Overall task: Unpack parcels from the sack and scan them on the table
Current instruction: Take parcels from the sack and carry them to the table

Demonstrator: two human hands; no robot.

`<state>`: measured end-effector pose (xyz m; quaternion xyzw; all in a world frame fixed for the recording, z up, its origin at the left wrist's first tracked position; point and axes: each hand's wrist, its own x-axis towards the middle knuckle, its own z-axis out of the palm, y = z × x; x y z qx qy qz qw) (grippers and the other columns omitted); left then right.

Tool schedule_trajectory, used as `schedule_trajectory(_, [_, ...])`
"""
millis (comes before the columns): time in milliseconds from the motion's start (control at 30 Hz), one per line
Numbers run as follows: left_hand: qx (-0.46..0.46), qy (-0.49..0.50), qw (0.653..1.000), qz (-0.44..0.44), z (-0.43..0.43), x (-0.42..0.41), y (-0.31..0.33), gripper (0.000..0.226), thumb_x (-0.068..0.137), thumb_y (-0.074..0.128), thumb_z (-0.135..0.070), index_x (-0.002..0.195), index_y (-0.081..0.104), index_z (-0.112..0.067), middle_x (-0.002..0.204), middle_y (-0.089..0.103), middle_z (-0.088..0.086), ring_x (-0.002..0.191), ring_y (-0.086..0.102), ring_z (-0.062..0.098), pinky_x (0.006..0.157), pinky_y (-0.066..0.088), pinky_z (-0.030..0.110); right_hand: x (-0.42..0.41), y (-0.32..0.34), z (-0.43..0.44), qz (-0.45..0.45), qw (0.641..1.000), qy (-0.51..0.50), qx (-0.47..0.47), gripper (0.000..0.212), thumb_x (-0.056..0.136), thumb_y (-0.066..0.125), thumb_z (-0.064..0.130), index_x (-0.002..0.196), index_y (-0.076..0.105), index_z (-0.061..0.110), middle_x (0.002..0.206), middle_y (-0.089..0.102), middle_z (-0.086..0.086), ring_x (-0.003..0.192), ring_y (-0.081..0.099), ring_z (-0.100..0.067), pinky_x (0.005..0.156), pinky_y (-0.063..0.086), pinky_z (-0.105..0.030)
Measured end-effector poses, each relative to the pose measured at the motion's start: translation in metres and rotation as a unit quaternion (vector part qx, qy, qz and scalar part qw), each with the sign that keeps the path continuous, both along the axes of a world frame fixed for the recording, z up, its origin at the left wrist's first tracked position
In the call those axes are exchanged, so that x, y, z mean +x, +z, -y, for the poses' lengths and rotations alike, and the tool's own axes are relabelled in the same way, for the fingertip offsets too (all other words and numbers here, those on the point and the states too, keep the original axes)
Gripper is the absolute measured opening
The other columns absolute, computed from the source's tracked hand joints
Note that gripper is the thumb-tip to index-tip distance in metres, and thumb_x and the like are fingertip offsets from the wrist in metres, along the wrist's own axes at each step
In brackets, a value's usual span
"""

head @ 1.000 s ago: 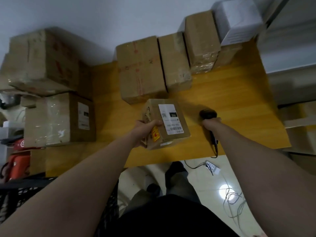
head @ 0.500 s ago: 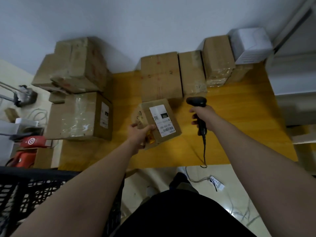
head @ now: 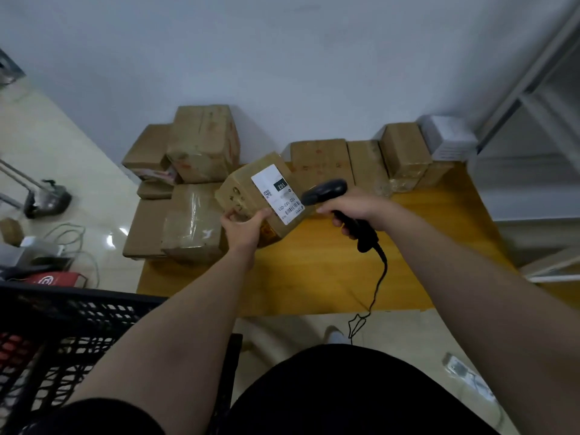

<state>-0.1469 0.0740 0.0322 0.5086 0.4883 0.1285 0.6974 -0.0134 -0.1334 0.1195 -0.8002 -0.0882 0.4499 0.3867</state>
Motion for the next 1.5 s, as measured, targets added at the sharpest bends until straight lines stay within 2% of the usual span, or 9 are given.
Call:
schedule_trajectory(133, [0.013, -0.003, 1.000, -0.006, -0.013, -0.015, 0.005, 0.098, 0.065, 0.096, -0.032, 0.141, 0.035, -0.035, 0.114, 0.056, -0.006, 0.093, 0.059, 0.011, 0.067, 0.053, 0.031, -0.018, 0.011, -0.009, 0.008, 1.000, -0.001, -0.005, 0.024, 0.087, 0.077, 0.034, 0.093, 0.065, 0.014, 0.060, 0.061, -0.002, 0.049, 0.057, -0.019, 0.051, 0.048, -0.030])
schedule_trajectory(233, [0.015, -0.011, 1.000, -0.006, -0.019, -0.021, 0.007, 0.096, 0.064, 0.096, -0.035, 0.137, 0.035, -0.037, 0.106, 0.055, -0.010, 0.091, 0.056, 0.008, 0.063, 0.044, 0.026, -0.026, 0.015, -0.014, 0.010, 1.000, -0.008, -0.004, 0.026, 0.087, 0.079, 0.033, 0.097, 0.066, 0.012, 0.061, 0.062, -0.003, 0.049, 0.058, -0.020, 0.052, 0.049, -0.030])
schedule_trajectory(467, [0.005, -0.063, 0.998, -0.003, -0.031, -0.014, 0.005, 0.093, 0.066, 0.096, -0.029, 0.133, 0.033, -0.036, 0.113, 0.057, -0.005, 0.095, 0.061, 0.015, 0.065, 0.052, 0.035, -0.015, 0.005, -0.008, 0.047, 0.996, -0.060, -0.038, 0.030, 0.088, 0.079, 0.033, 0.104, 0.065, 0.013, 0.068, 0.066, -0.007, 0.048, 0.060, -0.022, 0.050, 0.050, -0.031])
schedule_trajectory(567, [0.002, -0.108, 0.993, -0.053, -0.028, -0.005, -0.005, 0.096, 0.068, 0.094, -0.033, 0.141, 0.032, -0.033, 0.122, 0.051, -0.003, 0.101, 0.057, 0.023, 0.080, 0.057, 0.049, -0.001, -0.020, 0.016, 0.077, 0.983, -0.070, -0.153, 0.030, 0.094, 0.072, 0.026, 0.112, 0.056, 0.009, 0.075, 0.061, -0.011, 0.051, 0.053, -0.025, 0.051, 0.044, -0.032])
schedule_trajectory(700, [0.009, -0.226, 0.967, -0.118, -0.010, 0.010, -0.026, 0.101, 0.073, 0.091, -0.040, 0.149, 0.025, -0.027, 0.125, 0.045, 0.001, 0.110, 0.050, 0.027, 0.086, 0.049, 0.053, 0.018, -0.070, 0.071, -0.002, 0.958, -0.090, -0.272, 0.036, 0.099, 0.068, 0.025, 0.125, 0.052, 0.006, 0.084, 0.058, -0.013, 0.065, 0.054, -0.028, 0.063, 0.043, -0.039])
schedule_trajectory(867, [-0.014, -0.307, 0.933, -0.189, 0.043, 0.050, -0.049, 0.090, 0.073, 0.091, -0.038, 0.139, 0.030, -0.024, 0.122, 0.053, 0.004, 0.092, 0.057, 0.020, 0.086, 0.049, 0.053, 0.044, -0.129, 0.120, -0.066, 0.946, -0.194, -0.251, 0.036, 0.101, 0.063, 0.021, 0.129, 0.049, 0.003, 0.093, 0.058, -0.016, 0.070, 0.059, -0.033, 0.061, 0.048, -0.040])
schedule_trajectory(1067, [-0.041, -0.354, 0.904, -0.238, 0.097, 0.101, -0.079, 0.087, 0.074, 0.091, -0.038, 0.137, 0.032, -0.026, 0.132, 0.056, 0.006, 0.111, 0.060, 0.031, 0.097, 0.049, 0.058, 0.083, -0.185, 0.150, -0.082, 0.943, -0.219, -0.236, 0.029, 0.099, 0.066, 0.026, 0.119, 0.051, 0.011, 0.095, 0.068, -0.017, 0.066, 0.066, -0.034, 0.050, 0.047, -0.032])
schedule_trajectory(1300, [-0.074, -0.341, 0.897, -0.272, 0.123, 0.134, -0.110, 0.085, 0.076, 0.088, -0.043, 0.134, 0.027, -0.032, 0.135, 0.054, 0.005, 0.108, 0.062, 0.025, 0.092, 0.052, 0.057, 0.112, -0.250, 0.171, -0.101, 0.931, -0.231, -0.262, 0.007, 0.099, 0.053, 0.011, 0.104, 0.056, 0.006, 0.092, 0.060, -0.018, 0.075, 0.056, -0.034, 0.069, 0.047, -0.043])
schedule_trajectory(1500, [-0.083, -0.330, 0.899, -0.276, 0.137, 0.139, -0.112, 0.094, 0.077, 0.088, -0.042, 0.143, 0.021, -0.033, 0.136, 0.054, 0.005, 0.111, 0.061, 0.026, 0.082, 0.052, 0.051, 0.110, -0.263, 0.178, -0.099, 0.921, -0.255, -0.279, 0.007, 0.101, 0.050, 0.013, 0.107, 0.049, 0.011, 0.076, 0.044, -0.010, 0.061, 0.040, -0.023, 0.051, 0.030, -0.031])
